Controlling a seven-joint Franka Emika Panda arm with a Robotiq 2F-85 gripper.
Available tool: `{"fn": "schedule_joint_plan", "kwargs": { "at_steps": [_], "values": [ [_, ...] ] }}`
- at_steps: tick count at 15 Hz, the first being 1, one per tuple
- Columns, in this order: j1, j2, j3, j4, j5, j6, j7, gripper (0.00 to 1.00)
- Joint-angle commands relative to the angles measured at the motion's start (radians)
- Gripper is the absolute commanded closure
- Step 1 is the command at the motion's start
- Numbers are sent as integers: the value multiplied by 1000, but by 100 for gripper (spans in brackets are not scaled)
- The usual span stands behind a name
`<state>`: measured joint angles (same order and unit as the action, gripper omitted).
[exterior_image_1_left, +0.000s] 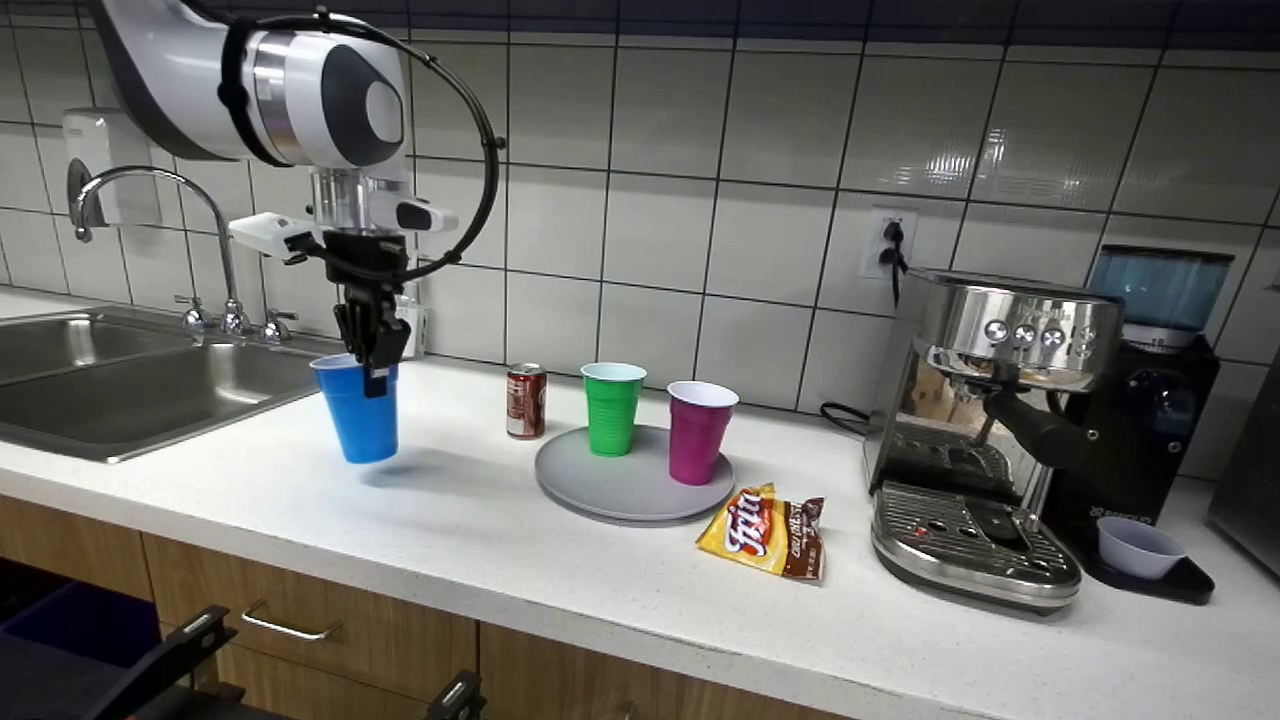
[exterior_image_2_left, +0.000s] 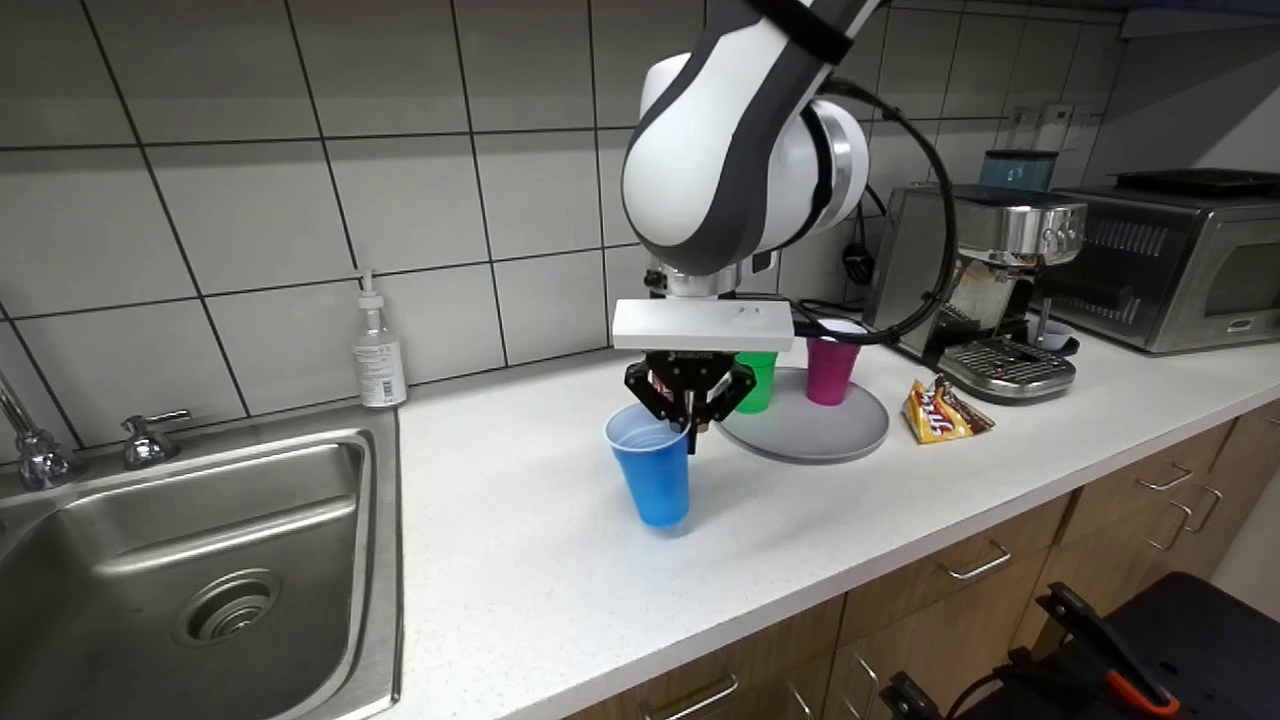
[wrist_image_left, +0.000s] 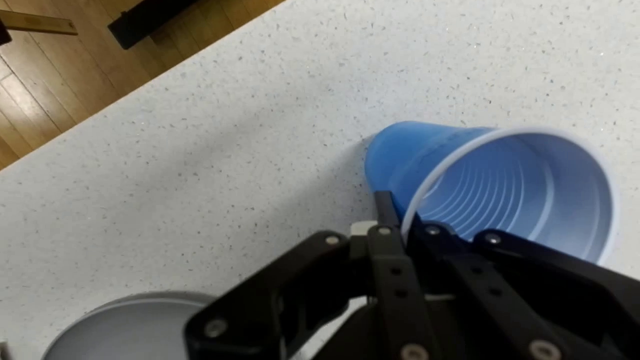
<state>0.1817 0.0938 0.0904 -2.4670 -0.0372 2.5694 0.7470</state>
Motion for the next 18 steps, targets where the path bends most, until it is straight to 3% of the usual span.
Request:
{"fn": "schedule_joint_plan", "kwargs": {
  "at_steps": [1,9,18],
  "values": [
    [-20,-89,-10,-43,12,-19,26,99],
    [-101,-157,-48,-51,30,-44,30,99],
    [-177,-140,-94,-27,38,-53,84,99]
  ]
}}
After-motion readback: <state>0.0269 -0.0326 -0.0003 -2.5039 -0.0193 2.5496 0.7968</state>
